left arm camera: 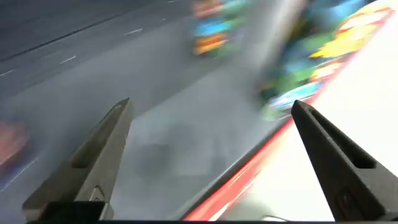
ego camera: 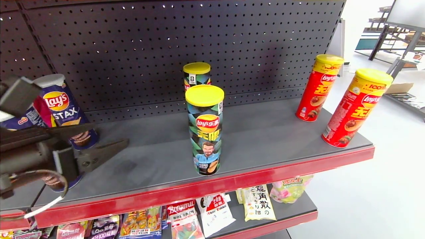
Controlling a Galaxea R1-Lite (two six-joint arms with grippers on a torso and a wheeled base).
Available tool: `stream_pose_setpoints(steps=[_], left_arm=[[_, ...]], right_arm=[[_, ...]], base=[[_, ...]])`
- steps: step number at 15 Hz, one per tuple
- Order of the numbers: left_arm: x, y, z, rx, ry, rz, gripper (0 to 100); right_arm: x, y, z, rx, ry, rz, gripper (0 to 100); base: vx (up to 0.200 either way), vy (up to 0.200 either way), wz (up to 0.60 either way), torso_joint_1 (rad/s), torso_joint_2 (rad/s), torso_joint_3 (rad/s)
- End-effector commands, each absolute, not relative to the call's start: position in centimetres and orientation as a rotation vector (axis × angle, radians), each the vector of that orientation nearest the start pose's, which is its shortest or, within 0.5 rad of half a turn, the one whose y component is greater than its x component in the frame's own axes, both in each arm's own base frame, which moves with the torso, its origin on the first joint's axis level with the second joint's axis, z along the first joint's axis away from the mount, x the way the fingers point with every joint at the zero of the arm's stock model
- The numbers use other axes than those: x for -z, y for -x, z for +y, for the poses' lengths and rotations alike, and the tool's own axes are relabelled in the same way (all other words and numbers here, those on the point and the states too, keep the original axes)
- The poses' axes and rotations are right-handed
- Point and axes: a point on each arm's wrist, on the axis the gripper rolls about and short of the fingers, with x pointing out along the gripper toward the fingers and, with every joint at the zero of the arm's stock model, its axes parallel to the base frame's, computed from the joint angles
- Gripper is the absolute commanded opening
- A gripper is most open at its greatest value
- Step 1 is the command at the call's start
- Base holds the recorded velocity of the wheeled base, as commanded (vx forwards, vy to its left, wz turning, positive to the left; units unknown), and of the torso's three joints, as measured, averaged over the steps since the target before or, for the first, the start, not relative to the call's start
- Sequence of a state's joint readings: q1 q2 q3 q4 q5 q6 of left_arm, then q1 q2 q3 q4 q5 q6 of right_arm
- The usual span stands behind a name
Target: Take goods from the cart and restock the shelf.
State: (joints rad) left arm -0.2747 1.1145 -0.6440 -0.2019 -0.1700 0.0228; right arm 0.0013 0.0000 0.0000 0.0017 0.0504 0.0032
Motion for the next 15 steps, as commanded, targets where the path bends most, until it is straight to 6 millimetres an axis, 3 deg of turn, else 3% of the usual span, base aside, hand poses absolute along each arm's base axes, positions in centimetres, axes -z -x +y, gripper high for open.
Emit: stream_pose_setpoints(steps=[1, 2, 3, 4, 7, 10, 15], left_arm=[[-22.4, -7.5, -1.2, 0.177, -0.027, 0.176, 100], [-22.2, -6.5, -0.9, 0.167, -0.021, 0.164, 100], [-20.8, -3.6, -0.5, 0.153, -0.019, 0.146, 100], [-20.0, -2.0, -0.3, 0.148, -0.019, 0.138, 100], [-18.2, 1.3, 0.0, 0.141, -0.018, 0.166, 100], [-17.9, 1.5, 0.1, 0.098, -0.012, 0.165, 100], [-14.4, 3.7, 0.4, 0.035, -0.014, 0.159, 100]], right_arm=[[-7.5, 2.3, 0.1, -0.052, -0.003, 0.003, 100], [-7.5, 2.3, 0.1, -0.052, -0.003, 0.003, 100], [-7.5, 2.3, 0.1, -0.052, -0.003, 0.002, 100], [-7.5, 2.3, 0.1, -0.052, -0.003, 0.003, 100], [-7.5, 2.3, 0.1, -0.052, -0.003, 0.003, 100], [-7.5, 2.3, 0.1, -0.052, -0.003, 0.002, 100], [-7.5, 2.3, 0.1, -0.055, -0.002, 0.002, 100]], base=[[0.0, 0.0, 0.0, 0.0, 0.0, 0.0], [0.0, 0.0, 0.0, 0.0, 0.0, 0.0], [0.0, 0.0, 0.0, 0.0, 0.0, 0.0], [0.0, 0.0, 0.0, 0.0, 0.0, 0.0], [0.0, 0.0, 0.0, 0.0, 0.0, 0.0], [0.0, 0.0, 0.0, 0.0, 0.0, 0.0], [0.0, 0.0, 0.0, 0.0, 0.0, 0.0]])
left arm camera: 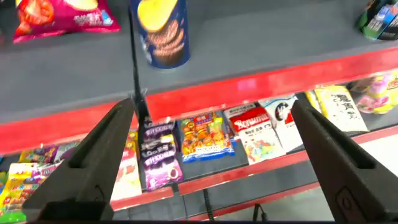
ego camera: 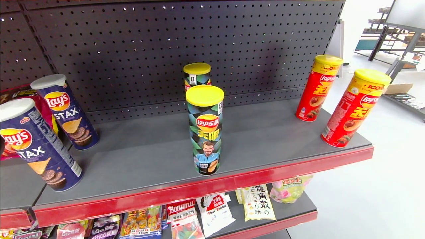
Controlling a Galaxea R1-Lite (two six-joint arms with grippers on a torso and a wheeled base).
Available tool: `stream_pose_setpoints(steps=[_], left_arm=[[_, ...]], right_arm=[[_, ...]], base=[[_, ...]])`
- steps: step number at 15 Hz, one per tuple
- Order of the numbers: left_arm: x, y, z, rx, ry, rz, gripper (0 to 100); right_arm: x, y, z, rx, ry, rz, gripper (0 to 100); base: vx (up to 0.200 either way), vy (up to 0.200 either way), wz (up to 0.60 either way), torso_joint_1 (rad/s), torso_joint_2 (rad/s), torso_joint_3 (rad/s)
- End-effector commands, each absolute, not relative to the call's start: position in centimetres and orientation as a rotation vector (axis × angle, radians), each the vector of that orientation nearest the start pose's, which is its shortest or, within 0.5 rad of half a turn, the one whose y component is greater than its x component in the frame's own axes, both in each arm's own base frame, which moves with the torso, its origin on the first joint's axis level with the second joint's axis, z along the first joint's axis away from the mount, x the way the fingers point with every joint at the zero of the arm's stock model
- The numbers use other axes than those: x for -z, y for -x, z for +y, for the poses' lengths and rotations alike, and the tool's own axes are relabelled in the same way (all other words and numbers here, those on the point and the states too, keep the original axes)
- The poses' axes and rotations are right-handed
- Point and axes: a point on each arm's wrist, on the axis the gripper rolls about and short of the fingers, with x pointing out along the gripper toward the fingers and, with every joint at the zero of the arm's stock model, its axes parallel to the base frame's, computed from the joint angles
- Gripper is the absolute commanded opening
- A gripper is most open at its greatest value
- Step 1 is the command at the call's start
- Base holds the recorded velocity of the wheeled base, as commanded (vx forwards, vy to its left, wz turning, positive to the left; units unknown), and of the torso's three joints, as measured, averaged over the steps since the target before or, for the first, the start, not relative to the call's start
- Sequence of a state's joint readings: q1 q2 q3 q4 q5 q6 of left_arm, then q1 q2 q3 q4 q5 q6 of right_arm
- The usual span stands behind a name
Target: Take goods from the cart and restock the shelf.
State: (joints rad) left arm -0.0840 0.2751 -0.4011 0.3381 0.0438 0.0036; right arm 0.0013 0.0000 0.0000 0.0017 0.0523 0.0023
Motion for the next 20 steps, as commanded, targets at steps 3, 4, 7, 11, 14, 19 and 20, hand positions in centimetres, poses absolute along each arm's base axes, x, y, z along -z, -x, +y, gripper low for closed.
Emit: stream_pose_setpoints(steps=[3, 4, 7, 11, 14, 19, 20], left_arm=[[-13.3, 4.5, 0.5, 0.039, 0.032, 0.114, 100], [-12.8, 4.2, 0.5, 0.03, 0.047, 0.126, 100], [-12.1, 3.7, 0.4, 0.032, 0.049, 0.119, 100], [-11.1, 3.2, 0.4, 0.031, 0.049, 0.133, 100], [-8.3, 1.6, 0.2, 0.042, 0.01, 0.08, 100], [-7.7, 1.5, 0.1, 0.072, 0.002, 0.104, 100], [-7.8, 1.5, 0.0, -0.014, 0.005, 0.104, 100]], right_arm=[[-7.5, 2.3, 0.1, -0.055, 0.0, 0.005, 100], [-7.5, 2.3, 0.1, -0.055, -0.002, 0.002, 100], [-7.5, 2.3, 0.1, -0.054, -0.002, 0.003, 100], [-7.5, 2.3, 0.1, -0.054, -0.003, 0.002, 100], [-7.5, 2.3, 0.1, -0.054, -0.003, 0.002, 100], [-7.5, 2.3, 0.1, -0.054, -0.005, 0.002, 100], [-7.5, 2.3, 0.1, -0.054, -0.005, 0.003, 100]], base=[[0.0, 0.0, 0.0, 0.0, 0.0, 0.0], [0.0, 0.0, 0.0, 0.0, 0.0, 0.0], [0.0, 0.0, 0.6, 0.004, 0.0, 0.004], [0.0, 0.0, 0.45, 0.004, 0.0, 0.002], [0.0, 0.0, 0.0, 0.0, 0.0, 0.0], [0.0, 0.0, 0.0, 0.0, 0.0, 0.0], [0.0, 0.0, 0.0, 0.0, 0.0, 0.0]])
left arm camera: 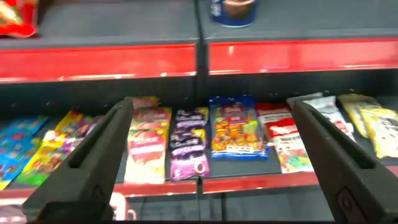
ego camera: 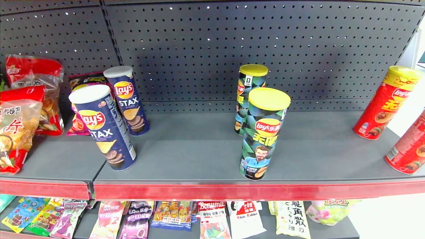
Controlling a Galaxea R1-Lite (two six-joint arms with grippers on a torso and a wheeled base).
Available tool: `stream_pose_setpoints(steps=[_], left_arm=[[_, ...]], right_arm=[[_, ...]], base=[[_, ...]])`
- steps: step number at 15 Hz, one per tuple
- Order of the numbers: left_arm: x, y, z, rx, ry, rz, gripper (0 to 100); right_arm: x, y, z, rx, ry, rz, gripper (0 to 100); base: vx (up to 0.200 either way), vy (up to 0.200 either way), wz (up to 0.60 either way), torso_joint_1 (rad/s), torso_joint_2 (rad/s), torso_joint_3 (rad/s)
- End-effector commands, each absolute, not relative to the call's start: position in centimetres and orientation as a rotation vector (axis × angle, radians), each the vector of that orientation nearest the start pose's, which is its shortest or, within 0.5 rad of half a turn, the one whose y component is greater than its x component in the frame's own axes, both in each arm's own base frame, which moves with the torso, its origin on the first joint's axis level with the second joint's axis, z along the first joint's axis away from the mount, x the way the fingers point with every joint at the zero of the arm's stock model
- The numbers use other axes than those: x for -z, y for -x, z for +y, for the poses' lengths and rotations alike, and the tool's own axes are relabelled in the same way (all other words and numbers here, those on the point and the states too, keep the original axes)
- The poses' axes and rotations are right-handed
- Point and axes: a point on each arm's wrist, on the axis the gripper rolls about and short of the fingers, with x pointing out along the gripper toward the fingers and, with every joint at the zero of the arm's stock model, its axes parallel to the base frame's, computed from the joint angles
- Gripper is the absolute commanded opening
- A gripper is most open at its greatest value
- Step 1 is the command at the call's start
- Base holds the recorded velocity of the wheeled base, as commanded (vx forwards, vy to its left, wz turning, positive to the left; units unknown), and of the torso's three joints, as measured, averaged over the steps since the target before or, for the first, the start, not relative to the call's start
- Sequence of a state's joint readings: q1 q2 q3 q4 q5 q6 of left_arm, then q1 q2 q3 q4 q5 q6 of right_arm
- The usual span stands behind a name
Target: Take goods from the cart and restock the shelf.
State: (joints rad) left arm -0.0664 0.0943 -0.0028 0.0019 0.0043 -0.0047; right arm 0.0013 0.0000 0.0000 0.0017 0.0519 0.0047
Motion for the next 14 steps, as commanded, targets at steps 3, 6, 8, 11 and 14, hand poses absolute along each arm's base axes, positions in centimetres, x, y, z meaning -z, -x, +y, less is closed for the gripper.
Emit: stream_pose_setpoints(steps=[3, 6, 8, 11, 14], left_arm=[[-7.74, 1.51, -0.23, -0.106, 0.042, 0.096, 100], [-7.76, 1.52, -0.31, -0.037, 0.036, 0.097, 100], [-7.71, 1.78, -0.13, 0.068, 0.036, 0.069, 100], [-7.57, 2.3, -0.14, 0.061, 0.025, 0.001, 100], [-7.57, 2.29, -0.07, 0.029, 0.002, 0.0, 100]], right_arm=[[-7.54, 2.27, 0.12, -0.055, -0.005, 0.003, 100], [-7.53, 2.28, 0.12, -0.055, -0.005, 0.002, 100], [-7.53, 2.28, 0.12, -0.055, -0.005, 0.002, 100], [-7.53, 2.28, 0.12, -0.055, -0.003, 0.002, 100], [-7.53, 2.28, 0.12, -0.057, -0.002, 0.002, 100]], base=[[0.0, 0.0, 0.0, 0.0, 0.0, 0.0], [0.0, 0.0, 0.0, 0.0, 0.0, 0.0], [0.0, 0.0, 0.0, 0.0, 0.0, 0.0], [0.0, 0.0, 0.0, 0.0, 0.0, 0.0], [0.0, 0.0, 0.0, 0.0, 0.0, 0.0]])
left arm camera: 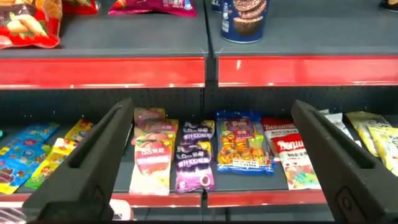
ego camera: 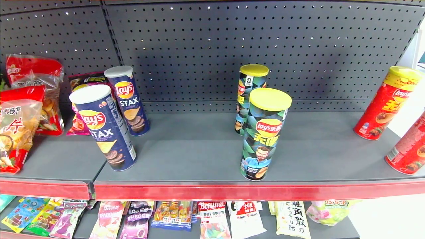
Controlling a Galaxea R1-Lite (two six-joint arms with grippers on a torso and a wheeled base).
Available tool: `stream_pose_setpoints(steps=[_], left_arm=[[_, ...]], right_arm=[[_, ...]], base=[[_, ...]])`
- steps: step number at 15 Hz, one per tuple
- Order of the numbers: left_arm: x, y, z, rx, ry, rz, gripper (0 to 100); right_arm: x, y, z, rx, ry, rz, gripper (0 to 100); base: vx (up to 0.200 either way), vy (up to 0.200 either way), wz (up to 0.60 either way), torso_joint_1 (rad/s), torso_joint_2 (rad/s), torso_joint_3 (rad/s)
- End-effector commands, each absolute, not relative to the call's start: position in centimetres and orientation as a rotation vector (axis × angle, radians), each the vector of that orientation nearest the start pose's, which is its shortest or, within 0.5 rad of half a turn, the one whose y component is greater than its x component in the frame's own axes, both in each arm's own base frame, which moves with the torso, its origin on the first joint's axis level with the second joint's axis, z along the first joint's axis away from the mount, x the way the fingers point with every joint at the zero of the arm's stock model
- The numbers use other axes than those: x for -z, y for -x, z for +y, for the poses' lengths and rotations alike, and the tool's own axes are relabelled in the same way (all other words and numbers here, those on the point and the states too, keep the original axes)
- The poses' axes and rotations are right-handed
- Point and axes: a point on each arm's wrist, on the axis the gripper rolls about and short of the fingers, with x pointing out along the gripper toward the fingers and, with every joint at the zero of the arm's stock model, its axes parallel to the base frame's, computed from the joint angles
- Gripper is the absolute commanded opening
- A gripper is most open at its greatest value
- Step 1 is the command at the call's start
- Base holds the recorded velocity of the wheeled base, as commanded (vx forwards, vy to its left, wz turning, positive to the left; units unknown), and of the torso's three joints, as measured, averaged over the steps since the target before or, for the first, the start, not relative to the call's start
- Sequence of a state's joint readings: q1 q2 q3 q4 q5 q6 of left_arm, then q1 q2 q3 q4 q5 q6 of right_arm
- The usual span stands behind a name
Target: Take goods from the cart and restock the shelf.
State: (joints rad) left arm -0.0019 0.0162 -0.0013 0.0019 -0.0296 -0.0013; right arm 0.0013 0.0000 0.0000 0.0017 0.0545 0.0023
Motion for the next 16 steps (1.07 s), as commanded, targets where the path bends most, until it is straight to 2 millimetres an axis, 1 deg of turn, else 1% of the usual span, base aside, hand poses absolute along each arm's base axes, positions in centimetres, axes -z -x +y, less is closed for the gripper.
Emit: stream_pose_setpoints(steps=[1, 2, 3, 4, 5, 6, 7, 8, 9, 10, 11, 12, 13, 14, 15, 16], left_arm=[[-7.6, 2.3, -0.1, 0.032, 0.002, 0.002, 100], [-7.6, 2.3, -0.1, 0.032, 0.002, 0.002, 100], [-7.6, 2.3, -0.1, 0.032, 0.003, 0.002, 100], [-7.6, 2.3, -0.1, 0.032, 0.003, 0.002, 100], [-7.6, 2.3, -0.1, 0.032, 0.003, 0.002, 100], [-7.6, 2.3, -0.1, 0.032, 0.003, 0.002, 100], [-7.6, 2.3, -0.1, 0.032, 0.003, 0.002, 100], [-7.6, 2.3, -0.1, 0.031, 0.003, 0.002, 100], [-7.6, 2.3, -0.1, 0.032, 0.003, 0.002, 100], [-7.6, 2.3, -0.1, 0.032, 0.003, 0.002, 100], [-7.6, 2.3, -0.1, 0.031, 0.003, 0.002, 100], [-7.6, 2.3, -0.1, 0.032, 0.005, 0.002, 100], [-7.6, 2.3, -0.1, 0.032, 0.003, 0.002, 100], [-7.6, 2.3, -0.1, 0.031, 0.003, 0.002, 100], [-7.5, 2.3, -0.1, 0.031, 0.003, 0.003, 100], [-7.6, 2.3, -0.1, 0.032, 0.003, 0.002, 100]], right_arm=[[-7.5, 2.3, 0.1, -0.058, 0.001, 0.001, 100], [-7.6, 2.3, 0.1, -0.06, 0.011, -0.002, 100], [-9.5, 2.6, 0.1, -0.086, 0.005, -0.065, 100], [-14.1, 2.2, 0.2, -0.127, -0.024, -0.07, 100], [-17.1, 1.3, 0.2, -0.141, -0.067, -0.05, 100], [-17.6, 1.1, 0.2, -0.146, -0.07, -0.047, 100], [-19.5, -0.9, 0.4, -0.2, -0.065, 0.02, 100], [-20.9, -3.8, 0.7, -0.232, -0.043, 0.105, 100], [-22.0, -6.3, 1.0, -0.25, -0.037, 0.144, 100], [-22.3, -9.1, 1.6, -0.283, -0.033, 0.209, 100], [-22.0, -11.1, 2.3, -0.319, -0.029, 0.26, 100], [-21.9, -11.4, 2.5, -0.325, -0.026, 0.269, 100], [-21.1, -13.6, 3.3, -0.338, -0.019, 0.321, 100], [-20.0, -16.1, 4.8, -0.326, 0.007, 0.367, 100], [-19.6, -16.5, 5.5, -0.332, 0.016, 0.379, 100], [-18.5, -17.1, 6.4, -0.326, 0.04, 0.429, 100]], base=[[0.0, 0.0, 0.0, 0.0, 0.0, 0.0], [0.0, 0.0, 0.0, 0.0, 0.0, 0.0], [0.0, 0.0, 0.0, 0.0, 0.0, 0.0], [0.0, 0.0, 0.0, 0.0, 0.0, 0.0], [0.0, 0.0, 0.0, 0.0, 0.0, 0.0], [0.0, 0.0, 0.0, 0.0, 0.0, 0.0], [0.0, 0.0, 0.0, 0.0, 0.0, 0.0], [0.0, 0.0, 0.0, 0.0, 0.0, 0.0], [0.0, 0.0, 0.0, 0.0, 0.0, 0.0], [0.0, 0.0, 0.0, 0.0, 0.0, 0.0], [0.0, 0.0, 0.0, 0.0, 0.0, 0.0], [0.0, 0.0, 0.0, 0.0, 0.0, 0.0], [0.0, 0.0, 0.0, 0.0, 0.0, 0.0], [0.0, 0.0, 0.0, 0.0, 0.0, 0.0], [0.0, 0.0, 0.0, 0.0, 0.0, 0.0], [0.0, 0.0, 0.0, 0.0, 0.0, 0.0]])
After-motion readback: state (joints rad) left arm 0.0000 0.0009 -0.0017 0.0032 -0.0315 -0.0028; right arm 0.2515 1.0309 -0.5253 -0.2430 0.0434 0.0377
